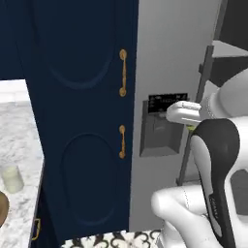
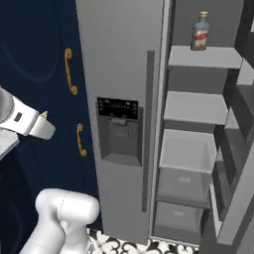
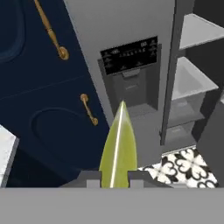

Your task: Grab a lemon wedge from the fridge and one ice cube from the ice bowl, and put them in the glass of lemonade.

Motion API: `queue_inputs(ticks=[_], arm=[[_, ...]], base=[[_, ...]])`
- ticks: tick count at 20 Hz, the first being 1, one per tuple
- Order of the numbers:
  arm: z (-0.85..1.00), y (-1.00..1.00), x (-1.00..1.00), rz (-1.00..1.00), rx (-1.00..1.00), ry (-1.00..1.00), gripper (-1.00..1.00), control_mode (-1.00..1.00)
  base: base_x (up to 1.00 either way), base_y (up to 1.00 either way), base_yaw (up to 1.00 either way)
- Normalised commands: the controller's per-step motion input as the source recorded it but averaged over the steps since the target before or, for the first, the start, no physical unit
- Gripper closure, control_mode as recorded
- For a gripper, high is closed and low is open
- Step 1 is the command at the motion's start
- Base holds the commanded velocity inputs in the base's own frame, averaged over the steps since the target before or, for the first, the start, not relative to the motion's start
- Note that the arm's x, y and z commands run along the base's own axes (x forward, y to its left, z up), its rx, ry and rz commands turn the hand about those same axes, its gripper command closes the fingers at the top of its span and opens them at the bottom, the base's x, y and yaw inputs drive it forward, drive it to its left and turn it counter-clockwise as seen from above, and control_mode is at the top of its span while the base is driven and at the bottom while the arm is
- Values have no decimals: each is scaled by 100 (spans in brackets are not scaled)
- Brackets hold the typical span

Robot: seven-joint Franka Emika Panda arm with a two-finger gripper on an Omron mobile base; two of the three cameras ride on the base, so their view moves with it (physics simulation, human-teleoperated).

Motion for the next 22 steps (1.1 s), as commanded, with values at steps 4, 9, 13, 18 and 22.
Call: queue_inputs(ticks=[4, 9, 13, 18, 22], arm=[[0, 0, 0, 0, 0, 0, 100, 100], [0, 0, 0, 0, 0, 0, 100, 100], [0, 0, 0, 0, 0, 0, 100, 100], [0, 0, 0, 0, 0, 0, 100, 100], [0, 0, 0, 0, 0, 0, 100, 100]], base=[[0, 74, 92], [0, 20, 100], [-23, -36, 80], [40, -59, 51], [40, -73, 14]])
